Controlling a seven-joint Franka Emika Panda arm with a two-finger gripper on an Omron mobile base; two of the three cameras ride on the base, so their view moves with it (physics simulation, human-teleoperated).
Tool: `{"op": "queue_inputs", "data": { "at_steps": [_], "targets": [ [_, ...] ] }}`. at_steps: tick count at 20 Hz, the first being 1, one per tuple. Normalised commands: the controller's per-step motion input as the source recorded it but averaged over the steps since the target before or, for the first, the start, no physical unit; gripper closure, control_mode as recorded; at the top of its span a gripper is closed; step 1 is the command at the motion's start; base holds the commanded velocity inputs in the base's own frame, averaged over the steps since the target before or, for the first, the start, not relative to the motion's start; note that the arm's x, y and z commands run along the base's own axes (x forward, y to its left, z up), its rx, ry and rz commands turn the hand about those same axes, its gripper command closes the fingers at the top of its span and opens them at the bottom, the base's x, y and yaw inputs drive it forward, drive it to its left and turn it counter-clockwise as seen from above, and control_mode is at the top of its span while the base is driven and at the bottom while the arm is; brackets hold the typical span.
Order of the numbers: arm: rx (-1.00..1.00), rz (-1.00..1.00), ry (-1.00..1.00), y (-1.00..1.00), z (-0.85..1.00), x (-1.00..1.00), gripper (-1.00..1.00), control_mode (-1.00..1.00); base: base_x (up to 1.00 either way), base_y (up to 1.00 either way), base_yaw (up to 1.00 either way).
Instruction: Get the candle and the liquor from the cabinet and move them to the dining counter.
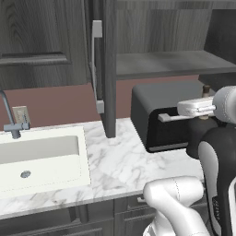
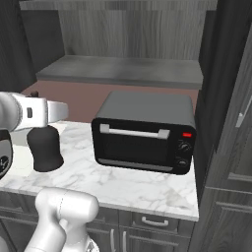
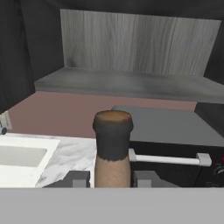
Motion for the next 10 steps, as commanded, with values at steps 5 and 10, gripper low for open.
{"op": "queue_inputs", "data": {
  "at_steps": [5,10],
  "targets": [
    [0.00,0.00,0.00,0.00,0.00,0.00,1.00,-1.00,0.00,0.00,0.00],
    [0.00,0.00,0.00,0.00,0.00,0.00,1.00,-1.00,0.00,0.00,0.00]
  ]
}}
